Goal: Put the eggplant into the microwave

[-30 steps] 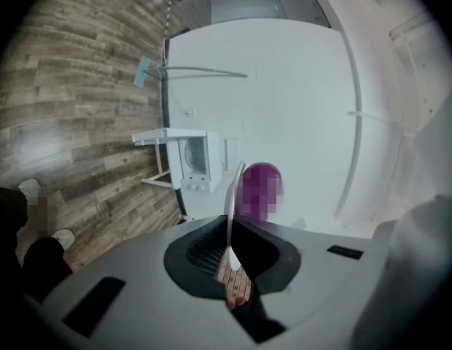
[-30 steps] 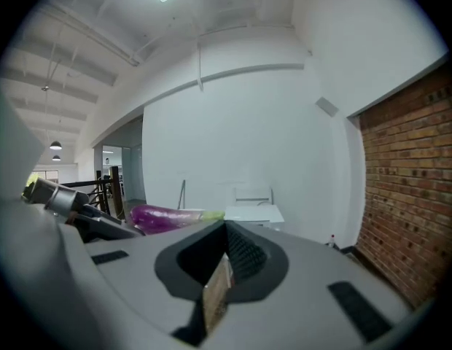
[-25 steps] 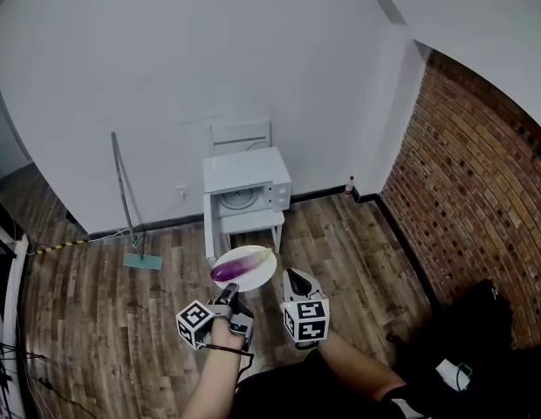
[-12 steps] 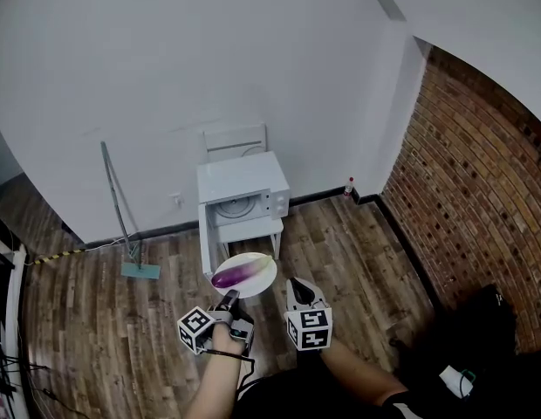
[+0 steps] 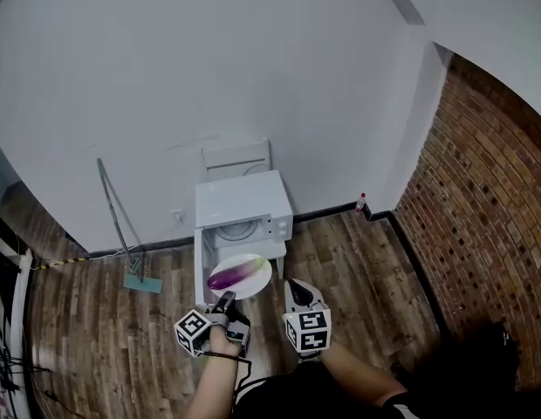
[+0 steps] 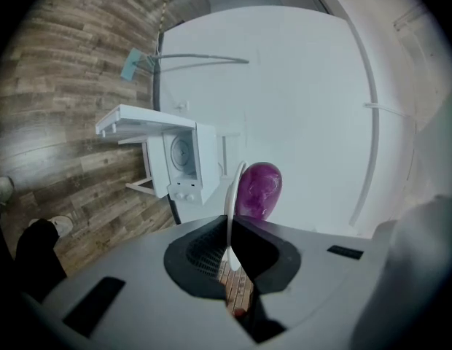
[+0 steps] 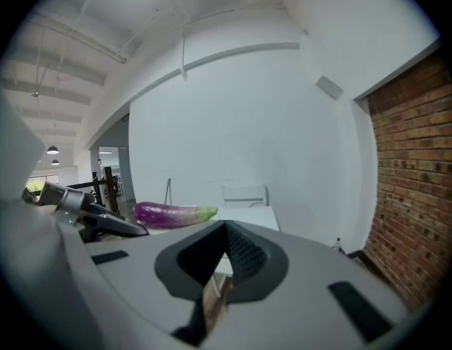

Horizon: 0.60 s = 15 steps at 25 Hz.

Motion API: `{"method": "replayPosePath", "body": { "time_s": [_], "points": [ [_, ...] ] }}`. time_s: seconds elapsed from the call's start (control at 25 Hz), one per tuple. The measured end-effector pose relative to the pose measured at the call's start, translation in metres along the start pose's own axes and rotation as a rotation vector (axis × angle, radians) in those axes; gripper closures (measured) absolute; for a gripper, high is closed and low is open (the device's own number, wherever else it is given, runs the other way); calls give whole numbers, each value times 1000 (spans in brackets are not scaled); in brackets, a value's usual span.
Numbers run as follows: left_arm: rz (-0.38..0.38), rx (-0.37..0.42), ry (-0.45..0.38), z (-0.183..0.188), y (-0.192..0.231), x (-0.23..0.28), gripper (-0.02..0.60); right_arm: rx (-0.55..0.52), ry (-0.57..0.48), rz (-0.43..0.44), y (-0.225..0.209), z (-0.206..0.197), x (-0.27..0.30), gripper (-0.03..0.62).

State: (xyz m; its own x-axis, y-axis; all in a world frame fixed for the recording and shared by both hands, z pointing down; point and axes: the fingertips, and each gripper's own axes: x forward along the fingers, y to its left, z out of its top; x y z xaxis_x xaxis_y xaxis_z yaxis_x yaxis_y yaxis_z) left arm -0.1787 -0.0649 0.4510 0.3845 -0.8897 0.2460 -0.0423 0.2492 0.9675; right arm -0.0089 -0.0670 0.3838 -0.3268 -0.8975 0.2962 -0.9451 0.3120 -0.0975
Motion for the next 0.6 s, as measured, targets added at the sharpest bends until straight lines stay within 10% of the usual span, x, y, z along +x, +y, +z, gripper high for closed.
{"method": "replayPosePath", "body": {
  "time_s": [0.6],
  "points": [
    [17, -82, -120, -6, 17, 106, 565, -17, 78, 134, -87, 6, 95, 582]
  ]
}}
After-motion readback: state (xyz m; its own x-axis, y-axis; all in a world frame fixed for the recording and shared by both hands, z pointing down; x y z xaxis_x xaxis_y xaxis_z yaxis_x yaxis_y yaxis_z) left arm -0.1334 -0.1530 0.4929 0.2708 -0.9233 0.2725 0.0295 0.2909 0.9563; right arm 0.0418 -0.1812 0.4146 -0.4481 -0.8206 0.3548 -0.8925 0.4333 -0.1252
